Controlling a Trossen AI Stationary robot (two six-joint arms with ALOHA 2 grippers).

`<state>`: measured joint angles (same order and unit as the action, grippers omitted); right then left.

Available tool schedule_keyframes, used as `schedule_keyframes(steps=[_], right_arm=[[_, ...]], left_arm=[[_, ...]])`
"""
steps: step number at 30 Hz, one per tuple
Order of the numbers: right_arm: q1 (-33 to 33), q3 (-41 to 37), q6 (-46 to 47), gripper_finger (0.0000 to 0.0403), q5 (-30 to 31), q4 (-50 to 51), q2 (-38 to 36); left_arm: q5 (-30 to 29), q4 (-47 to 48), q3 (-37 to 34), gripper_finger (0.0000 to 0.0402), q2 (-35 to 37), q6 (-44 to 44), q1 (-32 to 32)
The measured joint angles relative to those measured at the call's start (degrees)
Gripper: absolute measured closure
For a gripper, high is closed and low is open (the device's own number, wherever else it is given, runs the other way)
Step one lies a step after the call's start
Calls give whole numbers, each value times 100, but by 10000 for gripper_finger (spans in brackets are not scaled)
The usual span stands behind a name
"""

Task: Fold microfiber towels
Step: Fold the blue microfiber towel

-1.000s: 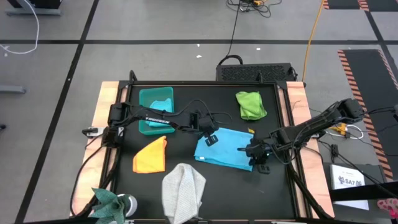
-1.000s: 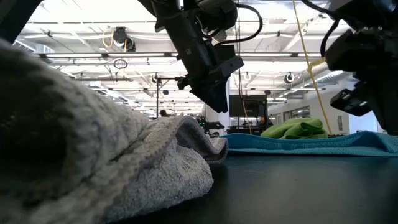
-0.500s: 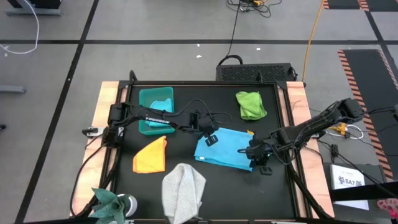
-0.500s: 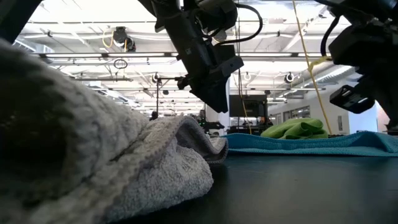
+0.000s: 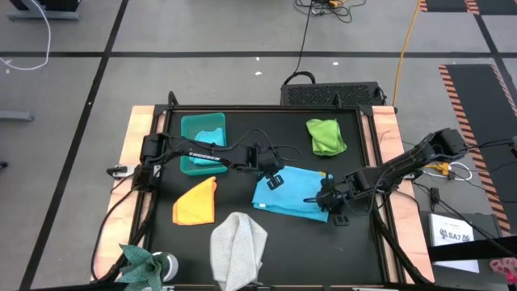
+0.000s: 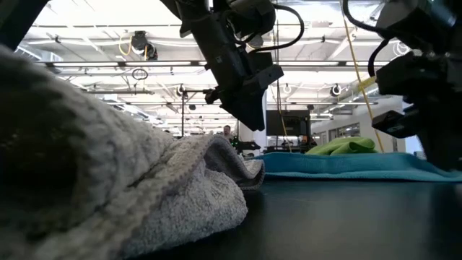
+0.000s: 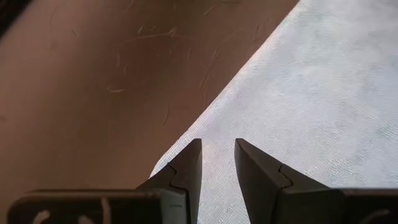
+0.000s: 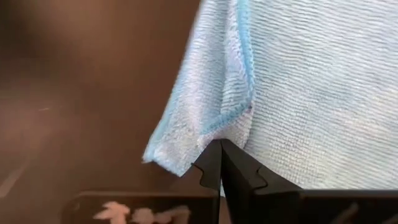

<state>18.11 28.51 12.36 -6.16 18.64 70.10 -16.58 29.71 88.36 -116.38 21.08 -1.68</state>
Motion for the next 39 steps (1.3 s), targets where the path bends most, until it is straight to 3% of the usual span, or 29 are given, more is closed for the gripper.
schedule_keyframes(steps=[7,12,20,27,34,39], right_arm=[[-26,0,-43,403,444,-9,35],[-145,11,-769,403,656,363,30],[-993,13,-1606,403,937,500,29],[-1399,92,-1589,402,964,488,-22],[-1392,937,-1621,376,951,1262,-159],[-1390,927,-1448,348,898,1351,-146]], left_arm=[[0,2,0,303,0,0,1],[0,2,0,303,0,-2,-1],[-2,0,0,303,0,-2,1],[-2,1,0,303,0,26,1],[-2,0,0,303,0,22,1],[-2,1,0,303,0,22,0]])
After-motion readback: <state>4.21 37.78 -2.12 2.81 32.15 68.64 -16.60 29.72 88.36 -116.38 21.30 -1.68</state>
